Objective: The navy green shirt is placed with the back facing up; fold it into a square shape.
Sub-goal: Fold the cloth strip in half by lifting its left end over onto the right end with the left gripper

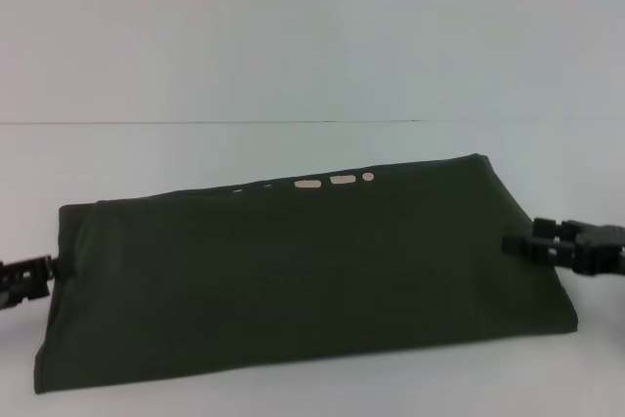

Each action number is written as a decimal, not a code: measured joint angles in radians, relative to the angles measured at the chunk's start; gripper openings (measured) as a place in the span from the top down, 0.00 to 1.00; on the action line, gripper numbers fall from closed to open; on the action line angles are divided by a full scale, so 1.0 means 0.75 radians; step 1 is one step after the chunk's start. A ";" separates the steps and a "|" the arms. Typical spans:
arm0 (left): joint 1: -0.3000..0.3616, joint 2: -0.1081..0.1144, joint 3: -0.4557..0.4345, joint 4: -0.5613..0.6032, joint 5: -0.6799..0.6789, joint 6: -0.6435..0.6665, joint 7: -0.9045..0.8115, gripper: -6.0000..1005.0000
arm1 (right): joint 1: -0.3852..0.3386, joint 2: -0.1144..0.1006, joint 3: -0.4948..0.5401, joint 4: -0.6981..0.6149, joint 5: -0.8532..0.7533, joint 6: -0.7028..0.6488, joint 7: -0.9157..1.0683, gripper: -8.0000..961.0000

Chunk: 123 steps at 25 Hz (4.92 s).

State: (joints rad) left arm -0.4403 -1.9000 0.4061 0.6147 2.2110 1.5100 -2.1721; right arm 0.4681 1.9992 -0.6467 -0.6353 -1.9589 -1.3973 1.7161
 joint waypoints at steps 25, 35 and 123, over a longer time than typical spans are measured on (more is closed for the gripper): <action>-0.092 0.002 0.059 0.005 0.170 -0.213 -0.303 0.23 | 0.101 0.123 -0.094 -0.001 -0.050 -0.122 -0.788 0.03; -0.128 0.000 0.082 0.000 0.226 -0.276 -0.365 0.23 | 0.115 0.125 -0.169 -0.009 -0.043 -0.094 -0.846 0.03; -0.232 -0.086 0.232 -0.034 0.258 -0.388 -0.355 0.22 | 0.126 0.126 -0.183 0.017 -0.049 -0.068 -0.848 0.03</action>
State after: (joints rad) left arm -0.6144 -1.9642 0.5799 0.5890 2.4041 1.2189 -2.4386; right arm 0.5630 2.0937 -0.7838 -0.6228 -1.9957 -1.4481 1.0802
